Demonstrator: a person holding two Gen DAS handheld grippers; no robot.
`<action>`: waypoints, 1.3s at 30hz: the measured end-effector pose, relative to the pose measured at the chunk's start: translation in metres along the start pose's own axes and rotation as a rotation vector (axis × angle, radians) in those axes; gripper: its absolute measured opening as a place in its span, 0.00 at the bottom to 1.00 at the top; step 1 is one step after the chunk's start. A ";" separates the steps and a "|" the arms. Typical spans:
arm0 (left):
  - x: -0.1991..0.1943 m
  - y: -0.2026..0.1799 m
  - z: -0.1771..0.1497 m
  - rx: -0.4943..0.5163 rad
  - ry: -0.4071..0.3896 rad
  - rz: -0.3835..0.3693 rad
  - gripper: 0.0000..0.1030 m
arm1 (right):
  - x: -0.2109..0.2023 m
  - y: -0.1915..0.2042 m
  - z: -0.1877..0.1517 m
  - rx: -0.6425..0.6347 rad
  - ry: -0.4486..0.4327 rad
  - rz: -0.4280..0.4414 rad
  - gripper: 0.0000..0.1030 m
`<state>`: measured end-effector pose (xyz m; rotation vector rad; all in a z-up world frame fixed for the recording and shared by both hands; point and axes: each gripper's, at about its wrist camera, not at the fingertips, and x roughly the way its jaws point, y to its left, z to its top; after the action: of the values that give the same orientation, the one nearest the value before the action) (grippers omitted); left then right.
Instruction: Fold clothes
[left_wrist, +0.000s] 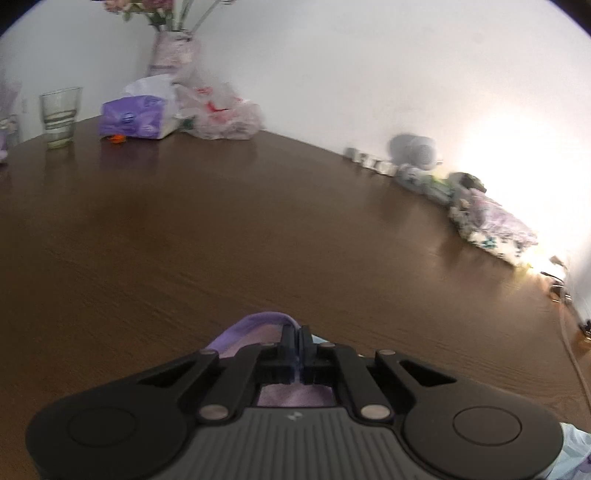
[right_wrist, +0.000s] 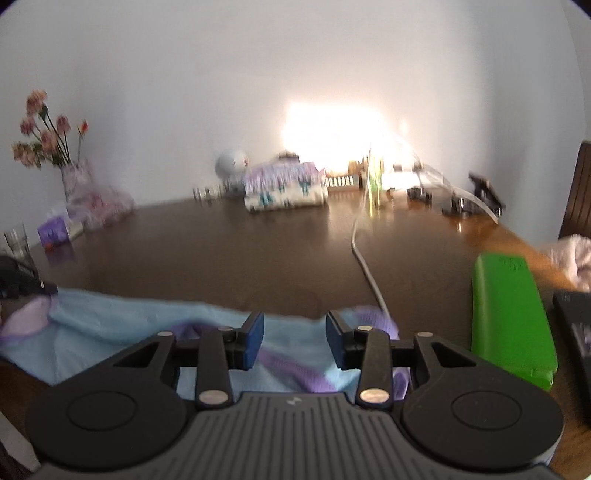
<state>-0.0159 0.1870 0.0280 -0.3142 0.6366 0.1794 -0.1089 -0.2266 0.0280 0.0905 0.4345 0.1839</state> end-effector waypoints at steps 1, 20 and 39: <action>-0.006 -0.006 -0.001 0.017 -0.013 -0.006 0.09 | 0.002 0.001 0.002 -0.019 -0.003 -0.015 0.36; -0.055 -0.192 -0.098 0.876 -0.028 -0.441 0.36 | 0.011 -0.001 0.007 -0.038 0.095 0.154 0.36; -0.017 -0.099 -0.044 0.466 0.080 -0.197 0.41 | 0.039 0.019 0.003 -0.004 0.227 0.435 0.04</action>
<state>-0.0283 0.0781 0.0284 0.0672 0.7015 -0.1716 -0.0760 -0.2005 0.0175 0.1609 0.6379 0.6276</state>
